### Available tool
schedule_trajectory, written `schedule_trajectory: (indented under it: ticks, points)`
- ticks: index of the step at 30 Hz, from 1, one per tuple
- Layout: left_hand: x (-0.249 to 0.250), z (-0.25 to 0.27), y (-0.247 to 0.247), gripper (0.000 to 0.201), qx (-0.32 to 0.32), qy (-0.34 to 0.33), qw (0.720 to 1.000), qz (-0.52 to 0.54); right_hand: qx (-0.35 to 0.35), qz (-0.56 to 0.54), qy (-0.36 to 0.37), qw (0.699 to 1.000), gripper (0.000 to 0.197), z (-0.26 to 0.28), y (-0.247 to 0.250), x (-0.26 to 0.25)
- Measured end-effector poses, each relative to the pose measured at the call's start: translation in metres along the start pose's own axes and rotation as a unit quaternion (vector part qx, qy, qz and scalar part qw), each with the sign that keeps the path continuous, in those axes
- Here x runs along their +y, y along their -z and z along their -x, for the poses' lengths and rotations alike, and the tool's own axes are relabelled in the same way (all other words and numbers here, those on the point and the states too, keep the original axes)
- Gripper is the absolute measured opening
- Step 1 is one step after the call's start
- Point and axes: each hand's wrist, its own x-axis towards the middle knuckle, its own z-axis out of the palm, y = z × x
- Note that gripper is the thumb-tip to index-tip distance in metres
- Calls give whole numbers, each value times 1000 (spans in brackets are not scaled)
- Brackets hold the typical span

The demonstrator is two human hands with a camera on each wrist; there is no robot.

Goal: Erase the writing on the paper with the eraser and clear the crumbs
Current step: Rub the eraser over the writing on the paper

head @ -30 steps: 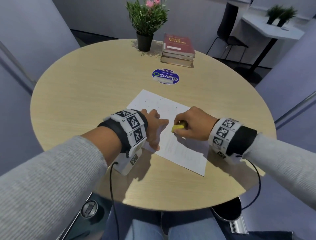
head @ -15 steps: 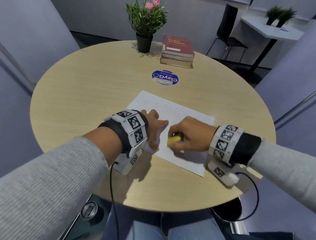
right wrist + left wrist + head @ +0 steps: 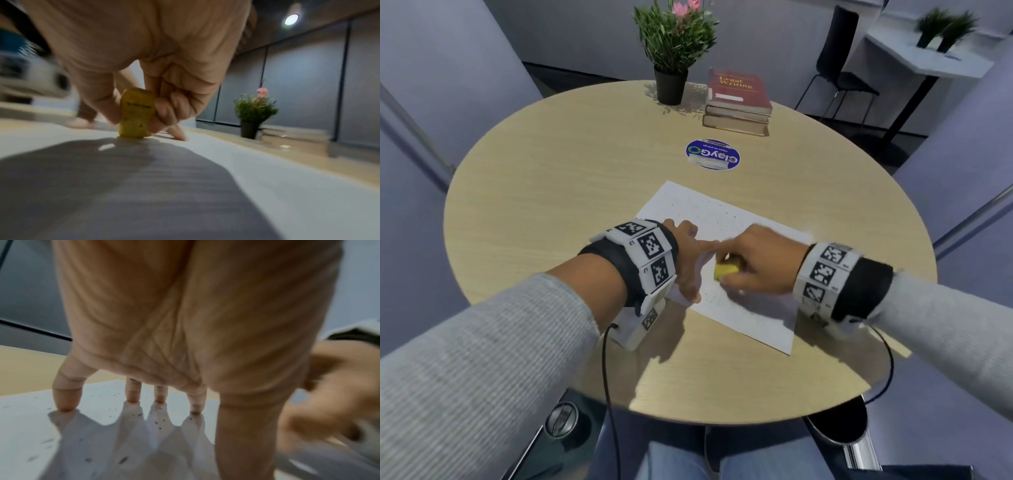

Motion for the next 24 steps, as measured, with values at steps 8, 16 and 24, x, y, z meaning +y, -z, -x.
schedule_trajectory:
  ticks: [8,16,24]
  points:
    - [-2,3,1,99,-8,-8,1000,-10,20,4,-40,999,26,-8,4,7]
    - [-5,1,0,102,-4,-9,1000,-4,7,13,-31,999,29,-10,3,6]
    - [-5,4,-6,129,45,-18,999,-4,7,19,-39,999,27,-15,3,7]
